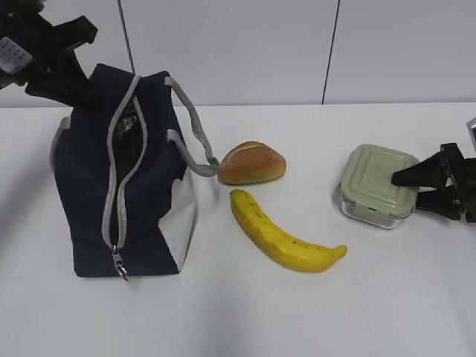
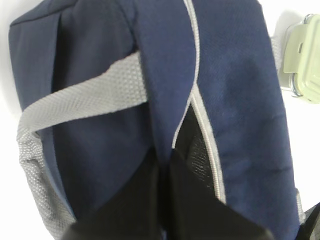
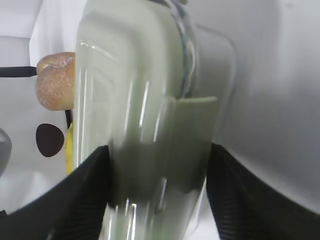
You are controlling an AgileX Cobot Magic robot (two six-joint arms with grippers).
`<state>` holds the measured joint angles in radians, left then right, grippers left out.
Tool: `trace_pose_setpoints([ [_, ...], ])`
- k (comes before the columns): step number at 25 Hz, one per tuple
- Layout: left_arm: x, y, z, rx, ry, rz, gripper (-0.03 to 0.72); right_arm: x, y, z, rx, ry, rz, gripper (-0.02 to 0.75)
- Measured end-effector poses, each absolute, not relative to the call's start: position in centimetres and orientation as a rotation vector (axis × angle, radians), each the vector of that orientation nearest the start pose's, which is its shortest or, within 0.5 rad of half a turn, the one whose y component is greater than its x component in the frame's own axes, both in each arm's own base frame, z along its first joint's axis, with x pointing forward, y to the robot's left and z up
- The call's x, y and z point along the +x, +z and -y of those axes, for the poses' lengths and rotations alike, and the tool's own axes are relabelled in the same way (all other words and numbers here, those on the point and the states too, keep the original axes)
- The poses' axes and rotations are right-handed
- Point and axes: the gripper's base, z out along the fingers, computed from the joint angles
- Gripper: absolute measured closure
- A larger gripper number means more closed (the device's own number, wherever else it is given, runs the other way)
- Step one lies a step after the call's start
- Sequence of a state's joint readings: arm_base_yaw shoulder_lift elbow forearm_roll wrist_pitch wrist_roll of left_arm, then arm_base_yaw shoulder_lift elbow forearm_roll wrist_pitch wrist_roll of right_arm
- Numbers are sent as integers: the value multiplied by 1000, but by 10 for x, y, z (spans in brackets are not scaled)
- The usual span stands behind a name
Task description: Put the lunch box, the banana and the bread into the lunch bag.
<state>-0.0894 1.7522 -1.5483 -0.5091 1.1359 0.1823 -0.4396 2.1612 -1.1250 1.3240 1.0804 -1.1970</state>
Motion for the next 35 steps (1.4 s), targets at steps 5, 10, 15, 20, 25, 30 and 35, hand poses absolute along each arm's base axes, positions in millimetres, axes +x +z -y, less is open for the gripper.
trace_pose_setpoints([
  [5, 365, 310, 73, 177, -665, -2726, 688, 363, 97, 84, 260, 1267, -2381, 344],
  [10, 365, 310, 73, 178, -662, -2727, 688, 365, 98, 84, 245, 1289, -2370, 354],
  [15, 365, 310, 73, 178, -661, -2727, 688, 369, 99, 85, 232, 1291, -2369, 355],
  [20, 365, 310, 73, 178, -661, -2727, 688, 371, 100, 86, 242, 1292, -2368, 356],
  [25, 365, 310, 73, 178, -661, -2727, 688, 380, 108, 90, 278, 1285, -2357, 357],
  [30, 365, 310, 73, 177, -661, -2726, 688, 389, 123, 85, 254, 1270, -2357, 357],
  [35, 366, 311, 73, 169, -675, -2716, 688, 401, 156, 60, 178, 1266, -2364, 357],
])
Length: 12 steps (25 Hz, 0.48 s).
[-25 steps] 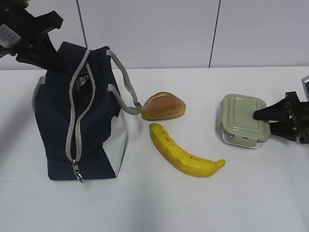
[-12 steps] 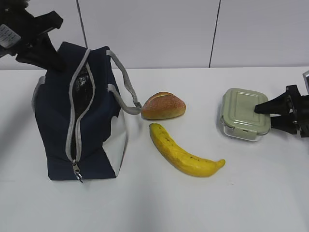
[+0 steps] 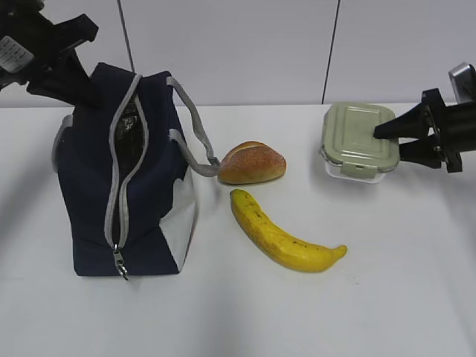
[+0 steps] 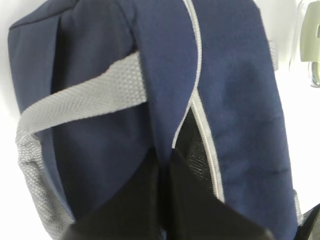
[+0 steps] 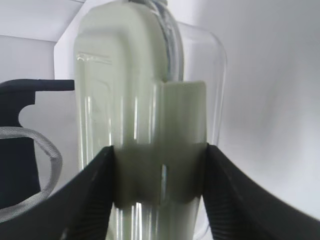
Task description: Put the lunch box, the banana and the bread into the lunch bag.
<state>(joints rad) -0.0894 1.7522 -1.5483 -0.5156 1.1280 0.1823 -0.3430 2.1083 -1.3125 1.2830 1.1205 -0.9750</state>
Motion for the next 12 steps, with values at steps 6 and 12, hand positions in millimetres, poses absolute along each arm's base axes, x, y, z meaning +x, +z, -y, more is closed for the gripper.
trace_pose_setpoints([
  [6, 366, 313, 77, 146, -733, -2694, 688, 413, 210, 16, 98, 1289, -2395, 357],
  [12, 368, 315, 78, 125, -766, -2669, 688, 418, 277, -32, -36, 1293, -2384, 358],
])
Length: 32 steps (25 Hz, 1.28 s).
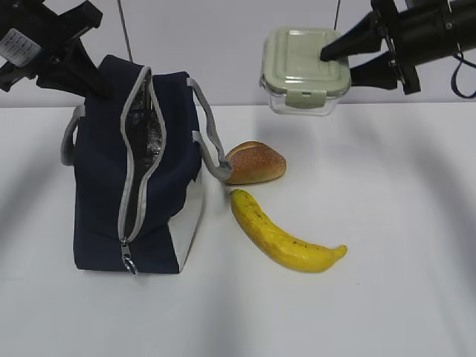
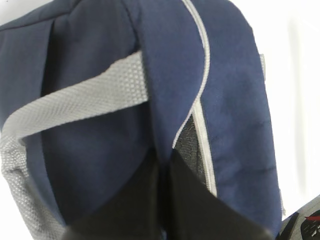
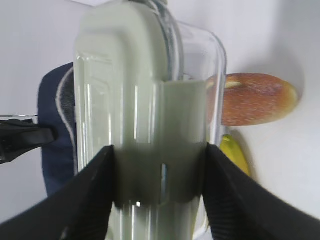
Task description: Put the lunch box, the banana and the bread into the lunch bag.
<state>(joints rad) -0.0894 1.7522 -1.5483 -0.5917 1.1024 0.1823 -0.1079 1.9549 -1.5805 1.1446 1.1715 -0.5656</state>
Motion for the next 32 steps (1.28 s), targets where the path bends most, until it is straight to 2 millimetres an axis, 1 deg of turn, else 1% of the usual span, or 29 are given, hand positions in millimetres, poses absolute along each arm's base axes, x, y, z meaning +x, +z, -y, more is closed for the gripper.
trace_pose_setpoints([
  [2, 368, 315, 79, 124, -767, -2668, 688, 417, 299, -47, -76, 1294, -2367, 358],
  [5, 368, 315, 79, 120, -778, -2665, 688, 412, 324, -70, -135, 1329, -2345, 358],
  [7, 368, 316, 80, 116, -791, -2661, 688, 408, 332, -85, -162, 1355, -2346, 358],
  [9, 368, 316, 80, 111, -803, -2656, 688, 404, 335, -100, -193, 1378, -2354, 358],
  [12, 368, 316, 81, 109, -809, -2654, 688, 396, 332, -124, -268, 1374, -2408, 358],
  [16, 368, 316, 81, 108, -814, -2654, 688, 386, 325, -147, -378, 1305, -2496, 358],
  [19, 368, 316, 81, 108, -814, -2656, 688, 379, 323, -165, -439, 1317, -2510, 358],
  [21, 368, 316, 81, 109, -816, -2657, 688, 377, 320, -174, -464, 1328, -2522, 358],
  [23, 367, 316, 81, 111, -818, -2661, 688, 379, 312, -179, -478, 1325, -2545, 358],
  [26, 367, 316, 81, 115, -822, -2668, 688, 384, 294, -181, -475, 1306, -2596, 358],
  [28, 366, 316, 81, 117, -824, -2671, 688, 387, 286, -180, -477, 1267, -2633, 358],
  [32, 366, 316, 82, 117, -837, -2674, 688, 394, 272, -176, -421, 1154, -2698, 358],
])
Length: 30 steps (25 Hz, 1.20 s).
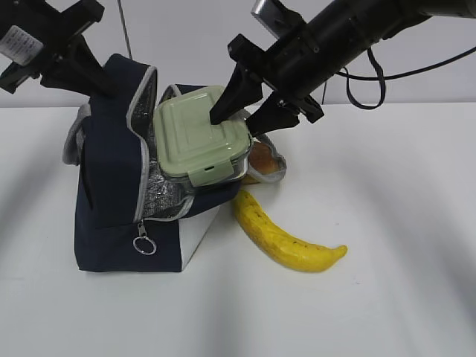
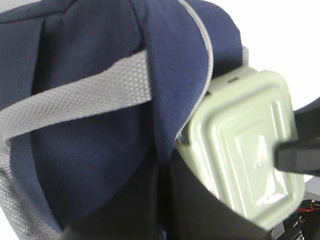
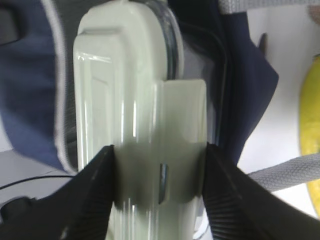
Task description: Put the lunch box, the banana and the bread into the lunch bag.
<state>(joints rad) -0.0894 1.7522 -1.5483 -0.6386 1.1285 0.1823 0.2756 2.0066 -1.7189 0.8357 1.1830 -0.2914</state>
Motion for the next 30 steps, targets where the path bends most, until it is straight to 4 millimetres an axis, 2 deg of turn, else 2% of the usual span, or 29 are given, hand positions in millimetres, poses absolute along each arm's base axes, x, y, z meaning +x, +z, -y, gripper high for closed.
trace_pose_setpoints([
  [3, 365, 316, 82, 120, -840, -2680, 688, 396, 268, -182, -398, 1116, -2691, 358],
  [10, 363, 316, 82, 131, -849, -2698, 688, 394, 264, -217, -400, 1053, -2619, 358],
  [17, 363, 316, 83, 131, -851, -2700, 688, 392, 259, -240, -426, 955, -2569, 358],
  [24, 363, 316, 83, 130, -857, -2698, 688, 397, 224, -260, -427, 950, -2631, 358],
  [30, 363, 316, 83, 130, -857, -2699, 688, 402, 216, -269, -405, 942, -2601, 358],
])
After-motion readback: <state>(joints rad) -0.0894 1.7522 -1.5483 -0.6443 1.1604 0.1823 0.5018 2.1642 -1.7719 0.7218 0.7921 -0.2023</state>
